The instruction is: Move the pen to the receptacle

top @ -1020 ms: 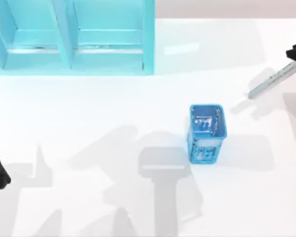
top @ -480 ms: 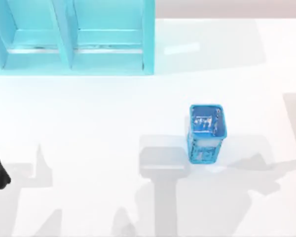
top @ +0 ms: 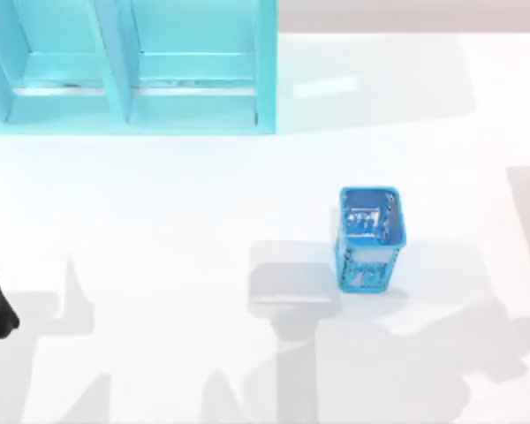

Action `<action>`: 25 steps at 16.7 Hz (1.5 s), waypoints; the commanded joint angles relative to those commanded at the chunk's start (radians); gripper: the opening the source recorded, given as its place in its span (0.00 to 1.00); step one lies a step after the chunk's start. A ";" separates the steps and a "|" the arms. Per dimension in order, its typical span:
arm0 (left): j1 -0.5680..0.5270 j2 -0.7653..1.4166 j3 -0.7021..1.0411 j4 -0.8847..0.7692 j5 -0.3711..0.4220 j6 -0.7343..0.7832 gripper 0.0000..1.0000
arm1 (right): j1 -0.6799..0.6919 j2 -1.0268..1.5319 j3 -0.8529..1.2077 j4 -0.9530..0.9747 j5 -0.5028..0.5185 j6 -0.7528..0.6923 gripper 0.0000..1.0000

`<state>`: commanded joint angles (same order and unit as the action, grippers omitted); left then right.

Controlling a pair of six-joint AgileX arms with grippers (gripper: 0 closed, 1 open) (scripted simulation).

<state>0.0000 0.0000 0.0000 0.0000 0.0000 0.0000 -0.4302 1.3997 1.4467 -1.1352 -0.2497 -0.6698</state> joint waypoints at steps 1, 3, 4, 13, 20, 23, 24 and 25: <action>0.000 0.000 0.000 0.000 0.000 0.000 1.00 | 0.002 -0.004 -0.011 0.013 0.002 0.003 0.00; 0.000 0.000 0.000 0.000 0.000 0.000 1.00 | 0.009 -0.005 -0.063 0.064 0.006 0.007 0.00; 0.000 0.000 0.000 0.000 0.000 0.000 1.00 | 0.013 -0.004 -0.097 0.100 0.007 0.009 0.00; 0.000 0.000 0.000 0.000 0.000 0.000 1.00 | 0.026 0.002 -0.245 0.257 0.015 0.024 0.00; 0.000 0.000 0.000 0.000 0.000 0.000 1.00 | 0.026 0.002 -0.245 0.257 0.015 0.024 0.53; 0.000 0.000 0.000 0.000 0.000 0.000 1.00 | 0.026 0.002 -0.245 0.257 0.015 0.024 0.75; 0.000 0.000 0.000 0.000 0.000 0.000 1.00 | 0.026 0.002 -0.245 0.257 0.015 0.024 0.83; 0.000 0.000 0.000 0.000 0.000 0.000 1.00 | 0.026 0.002 -0.245 0.257 0.015 0.024 0.90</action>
<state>0.0000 0.0000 0.0000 0.0000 0.0000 0.0000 -0.4046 1.4021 1.2014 -0.8780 -0.2346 -0.6459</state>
